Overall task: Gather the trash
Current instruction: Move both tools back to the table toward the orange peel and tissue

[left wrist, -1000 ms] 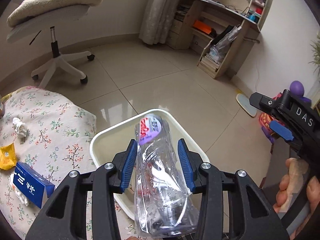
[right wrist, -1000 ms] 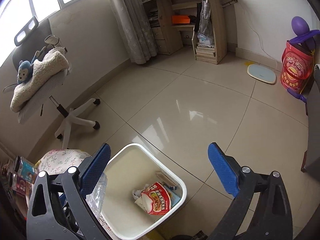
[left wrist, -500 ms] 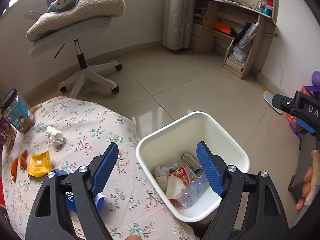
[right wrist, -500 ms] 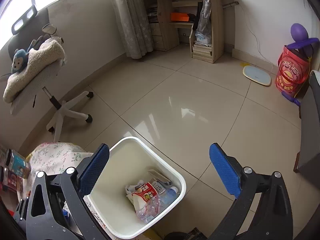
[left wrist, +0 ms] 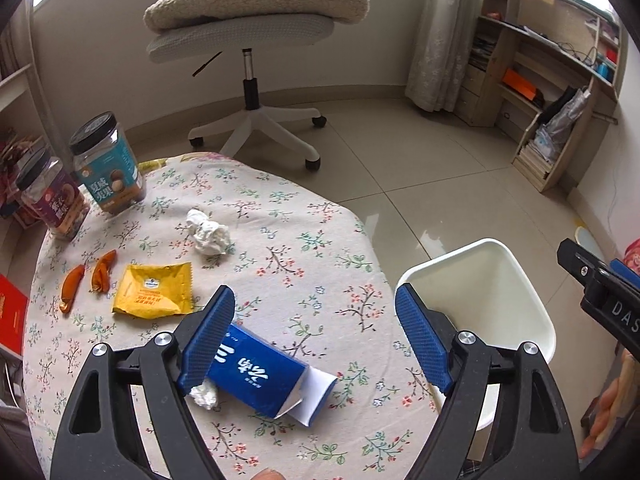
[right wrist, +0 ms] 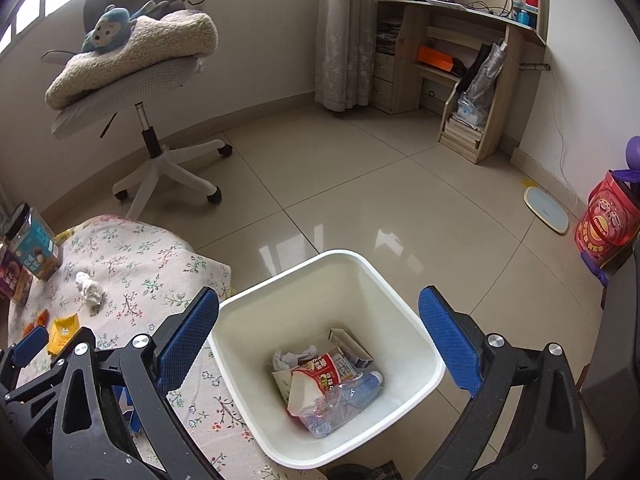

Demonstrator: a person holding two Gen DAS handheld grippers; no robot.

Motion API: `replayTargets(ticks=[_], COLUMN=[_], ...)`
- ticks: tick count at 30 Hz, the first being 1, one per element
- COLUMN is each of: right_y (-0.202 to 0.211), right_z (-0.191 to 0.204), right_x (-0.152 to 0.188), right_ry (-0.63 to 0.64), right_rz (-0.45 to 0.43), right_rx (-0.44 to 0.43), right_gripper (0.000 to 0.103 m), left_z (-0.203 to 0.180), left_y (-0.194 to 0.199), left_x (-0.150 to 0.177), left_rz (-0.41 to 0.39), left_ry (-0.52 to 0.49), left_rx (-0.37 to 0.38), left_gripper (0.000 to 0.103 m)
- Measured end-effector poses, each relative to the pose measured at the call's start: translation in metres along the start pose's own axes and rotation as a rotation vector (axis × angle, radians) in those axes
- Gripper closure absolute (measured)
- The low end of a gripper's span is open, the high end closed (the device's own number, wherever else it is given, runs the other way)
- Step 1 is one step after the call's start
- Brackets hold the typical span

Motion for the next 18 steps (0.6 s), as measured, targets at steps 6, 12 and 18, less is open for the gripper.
replayTargets(ticks=[6,12,18], right_y=[-0.001,0.000,-0.003], right_z=[0.045,0.088,0.132], right_x=[0.005,0.009,0.017], right_ry=[0.068,0.118,0.172], right_rz=[0.006,0.012,0.032], right_rx=[-0.032,-0.073,-0.115], right_gripper=[0.007,0.007,0.007], left_z=[0.056,0.099,0.142], left_y=[-0.008,-0.013,-0.016], left_x=[0.002,0.006,0.014], left_rz=[0.050,0.084,0.101], left_ry=[0.119,0.199,0.258], left_rx=[-0.026,-0.056,-0.091], left_gripper=[0.023,0.023,0.023])
Point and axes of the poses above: each gripper's, at about its wrist camera, not at the fingertips, and y roughly against the way its jaws point, z to its left, x to its underside, the point moved 4 cm from there along -y, roughly the way its jaws point, and after that the axes turned 2 degrees about z, right-handed, at the moved point
